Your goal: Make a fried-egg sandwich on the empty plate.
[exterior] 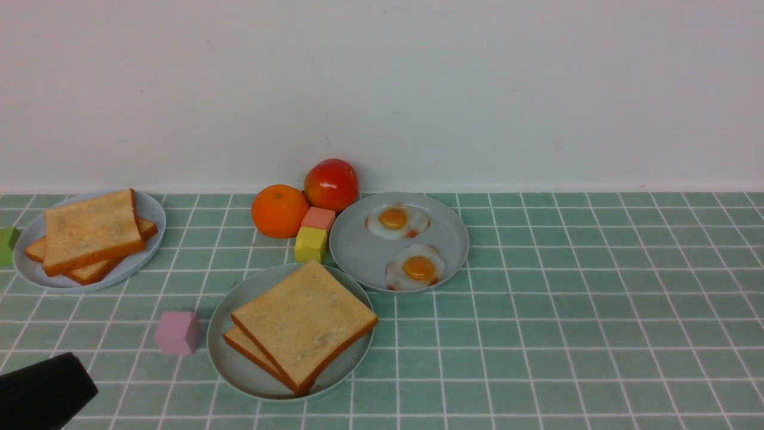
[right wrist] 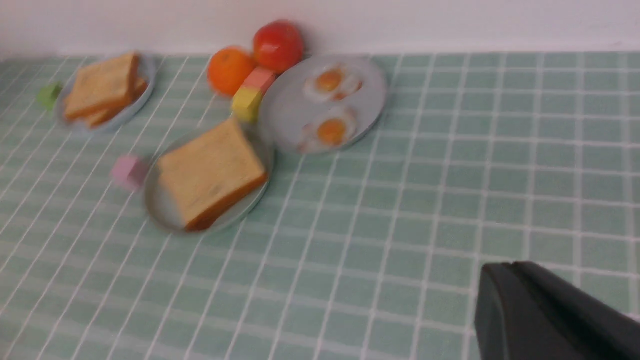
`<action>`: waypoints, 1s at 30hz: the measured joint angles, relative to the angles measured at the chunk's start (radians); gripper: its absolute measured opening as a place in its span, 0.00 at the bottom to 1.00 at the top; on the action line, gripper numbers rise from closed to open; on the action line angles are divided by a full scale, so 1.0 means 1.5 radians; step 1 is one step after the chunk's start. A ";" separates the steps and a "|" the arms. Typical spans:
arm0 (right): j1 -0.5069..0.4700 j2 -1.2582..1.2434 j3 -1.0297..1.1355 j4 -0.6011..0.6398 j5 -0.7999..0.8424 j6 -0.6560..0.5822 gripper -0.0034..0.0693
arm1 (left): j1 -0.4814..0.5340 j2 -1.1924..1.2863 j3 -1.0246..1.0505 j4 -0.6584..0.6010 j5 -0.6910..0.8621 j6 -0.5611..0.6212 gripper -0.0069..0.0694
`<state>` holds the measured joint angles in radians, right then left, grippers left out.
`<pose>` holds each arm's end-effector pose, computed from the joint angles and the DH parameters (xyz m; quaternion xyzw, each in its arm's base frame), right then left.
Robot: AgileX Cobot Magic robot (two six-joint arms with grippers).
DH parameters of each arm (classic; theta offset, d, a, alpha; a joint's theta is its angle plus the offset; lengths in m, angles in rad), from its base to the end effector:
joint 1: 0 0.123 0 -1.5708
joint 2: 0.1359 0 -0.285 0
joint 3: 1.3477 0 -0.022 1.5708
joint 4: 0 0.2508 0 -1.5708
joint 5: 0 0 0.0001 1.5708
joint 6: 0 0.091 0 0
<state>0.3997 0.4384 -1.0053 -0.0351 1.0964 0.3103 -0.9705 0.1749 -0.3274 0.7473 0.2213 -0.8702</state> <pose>0.0274 0.0085 0.4089 -0.0362 0.8441 0.1695 0.5074 0.0433 -0.0391 0.2978 0.2248 0.6418 -0.3408 0.6492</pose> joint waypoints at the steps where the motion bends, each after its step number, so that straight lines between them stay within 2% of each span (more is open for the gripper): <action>1: -0.029 -0.015 0.014 -0.003 -0.016 -0.005 0.05 | 0.000 0.000 0.000 0.000 0.000 0.000 0.07; 5: -0.146 -0.108 0.131 0.015 -0.121 -0.102 0.03 | 0.000 0.000 0.000 0.000 0.000 0.000 0.08; 9: -0.241 -0.234 0.366 0.049 -0.280 -0.186 0.03 | 0.000 0.000 0.000 0.001 0.000 0.000 0.08; 14: -0.265 -0.286 0.538 0.051 -0.377 -0.198 0.03 | 0.000 0.000 0.000 0.001 0.000 0.000 0.08; 20: -0.265 -0.299 0.665 0.029 -0.469 -0.200 0.03 | 0.000 0.000 0.000 0.002 0.001 0.000 0.09; 30: -0.265 -0.299 0.682 0.054 -0.480 -0.201 0.03 | 0.000 0.000 0.000 0.002 0.014 0.000 0.10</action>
<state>0.0019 -0.0106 0.0180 0.0456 0.3758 0.0091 -0.9705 0.1749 -0.3274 0.7501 0.2423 -0.8702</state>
